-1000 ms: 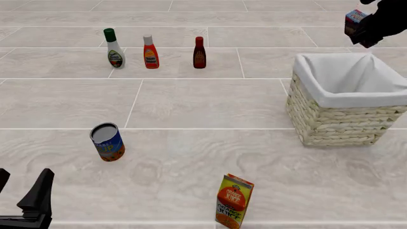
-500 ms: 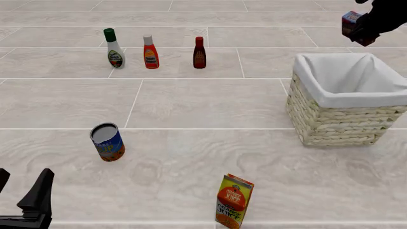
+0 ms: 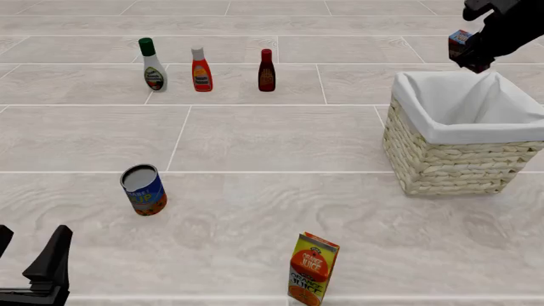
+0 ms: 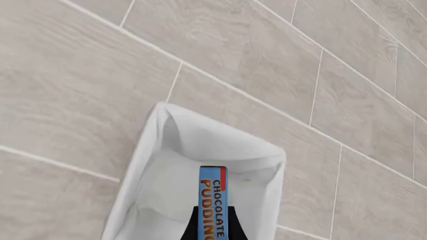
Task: Pick the chocolate pudding and place it in the basket.
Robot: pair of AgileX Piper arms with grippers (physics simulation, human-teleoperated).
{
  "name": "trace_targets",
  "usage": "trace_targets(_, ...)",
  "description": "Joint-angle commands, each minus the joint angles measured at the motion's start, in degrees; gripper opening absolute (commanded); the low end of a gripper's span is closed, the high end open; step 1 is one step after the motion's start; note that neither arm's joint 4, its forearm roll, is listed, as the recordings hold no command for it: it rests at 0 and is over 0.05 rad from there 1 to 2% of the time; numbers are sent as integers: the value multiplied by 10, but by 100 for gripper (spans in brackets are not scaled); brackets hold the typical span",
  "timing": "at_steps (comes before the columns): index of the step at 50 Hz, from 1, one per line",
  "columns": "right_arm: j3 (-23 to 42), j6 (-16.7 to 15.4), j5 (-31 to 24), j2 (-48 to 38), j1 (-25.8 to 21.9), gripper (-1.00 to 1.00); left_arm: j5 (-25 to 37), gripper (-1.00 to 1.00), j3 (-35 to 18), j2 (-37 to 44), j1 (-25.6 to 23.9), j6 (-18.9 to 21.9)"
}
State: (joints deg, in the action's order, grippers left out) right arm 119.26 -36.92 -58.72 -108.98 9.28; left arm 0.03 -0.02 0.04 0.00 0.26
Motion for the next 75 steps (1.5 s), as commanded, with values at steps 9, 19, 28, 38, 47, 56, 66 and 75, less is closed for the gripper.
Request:
trace_targets(9, -28, 8, 24, -7, 7, -100, 0, 100, 0, 0, 0, -1)
trace_targets(19, -67, 9, 48, -1, 11, -100, 0, 100, 0, 0, 0, -1)
trace_targets(28, -96, 20, 67, 2, 6, -100, 0, 100, 0, 0, 0, -1)
trace_targets(38, -109, 20, 80, -1, 11, -100, 0, 100, 0, 0, 0, -1)
trace_targets(47, -115, 21, 88, -6, 13, -100, 0, 100, 0, 0, 0, -1)
trace_targets(56, -137, 23, 104, -8, 16, -100, 0, 100, 0, 0, 0, -1)
trace_targets(66, -150, 23, 117, -11, 20, -100, 0, 100, 0, 0, 0, -1)
trace_targets(75, -159, 24, 127, -17, 23, -100, 0, 100, 0, 0, 0, -1)
